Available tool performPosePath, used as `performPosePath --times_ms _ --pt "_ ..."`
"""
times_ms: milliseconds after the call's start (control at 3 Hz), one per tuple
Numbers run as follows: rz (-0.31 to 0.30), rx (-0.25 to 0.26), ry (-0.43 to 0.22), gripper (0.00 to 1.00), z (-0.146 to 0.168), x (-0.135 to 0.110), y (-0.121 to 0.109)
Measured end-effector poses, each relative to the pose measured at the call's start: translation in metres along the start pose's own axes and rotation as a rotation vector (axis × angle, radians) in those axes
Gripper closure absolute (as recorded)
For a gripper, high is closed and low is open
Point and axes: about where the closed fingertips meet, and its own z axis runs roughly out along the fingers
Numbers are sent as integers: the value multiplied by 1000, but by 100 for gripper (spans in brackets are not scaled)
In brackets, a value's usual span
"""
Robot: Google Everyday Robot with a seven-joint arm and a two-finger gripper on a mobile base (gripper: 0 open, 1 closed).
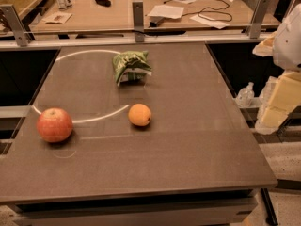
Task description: Pick orange
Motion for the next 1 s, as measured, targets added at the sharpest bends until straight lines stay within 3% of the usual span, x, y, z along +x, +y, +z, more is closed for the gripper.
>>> performPosePath --times_ms 333,667,1000 --pt "0 0 0 0 0 0 0" --pt "75 -20 -80 0 5 4 2" --pt "212 -47 -246 0 28 26 1"
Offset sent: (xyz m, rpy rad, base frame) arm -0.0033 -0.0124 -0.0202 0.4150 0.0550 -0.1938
